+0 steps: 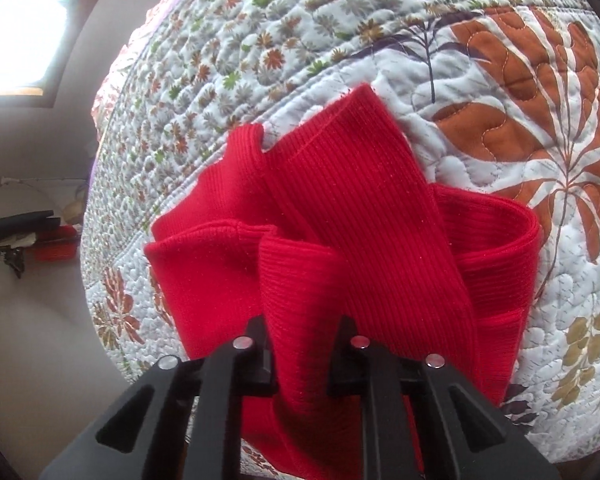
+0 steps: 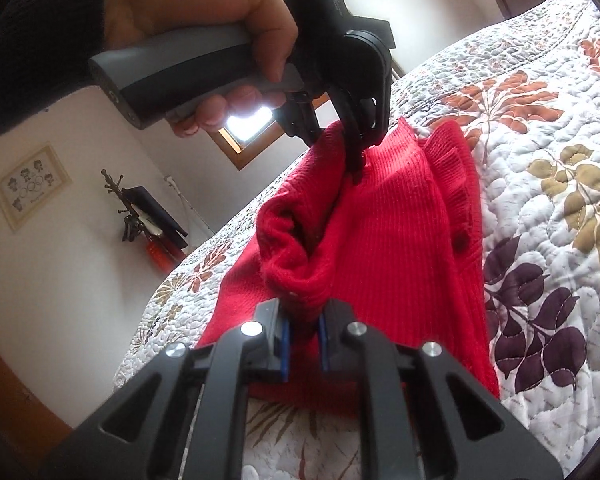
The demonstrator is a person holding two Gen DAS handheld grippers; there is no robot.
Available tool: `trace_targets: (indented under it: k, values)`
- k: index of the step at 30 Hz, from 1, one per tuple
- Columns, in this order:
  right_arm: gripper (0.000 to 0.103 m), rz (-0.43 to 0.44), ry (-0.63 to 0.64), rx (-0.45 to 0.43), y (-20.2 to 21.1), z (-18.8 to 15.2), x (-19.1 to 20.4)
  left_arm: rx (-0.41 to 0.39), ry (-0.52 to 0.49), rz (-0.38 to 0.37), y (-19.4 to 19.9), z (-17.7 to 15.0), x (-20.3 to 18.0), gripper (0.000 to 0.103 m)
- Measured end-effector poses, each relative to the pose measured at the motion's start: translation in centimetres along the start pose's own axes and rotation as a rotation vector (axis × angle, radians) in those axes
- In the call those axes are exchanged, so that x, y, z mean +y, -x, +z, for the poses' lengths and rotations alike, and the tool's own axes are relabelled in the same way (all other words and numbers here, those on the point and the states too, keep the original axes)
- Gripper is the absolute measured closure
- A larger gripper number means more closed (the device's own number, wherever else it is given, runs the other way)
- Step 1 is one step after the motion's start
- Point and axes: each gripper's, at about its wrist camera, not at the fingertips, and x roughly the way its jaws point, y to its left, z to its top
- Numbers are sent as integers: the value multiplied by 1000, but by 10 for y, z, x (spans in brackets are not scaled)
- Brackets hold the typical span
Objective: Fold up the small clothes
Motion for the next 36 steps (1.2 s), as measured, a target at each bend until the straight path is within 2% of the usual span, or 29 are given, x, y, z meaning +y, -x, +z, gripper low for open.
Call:
trace_targets:
  k: [5, 6, 12, 15, 27, 36]
  values:
    - [92, 4, -8, -33, 9, 3, 1, -33, -45, 52, 13, -5, -7, 91]
    - [95, 1, -13, -40, 11, 4, 0, -42, -46, 57, 18, -6, -7, 92]
    - [96, -24, -56, -85, 26, 4, 3, -100, -32, 7, 48, -10, -6, 92]
    - [97, -37, -82, -109, 34, 5, 0, -104, -34, -1, 48, -7, -11, 92]
    - [97, -97, -115, -113, 44, -2, -10, -122, -43, -21, 58, -5, -40, 92]
    - [97, -117, -154, -86, 42, -4, -22, -116, -62, -16, 40, -2, -63, 92]
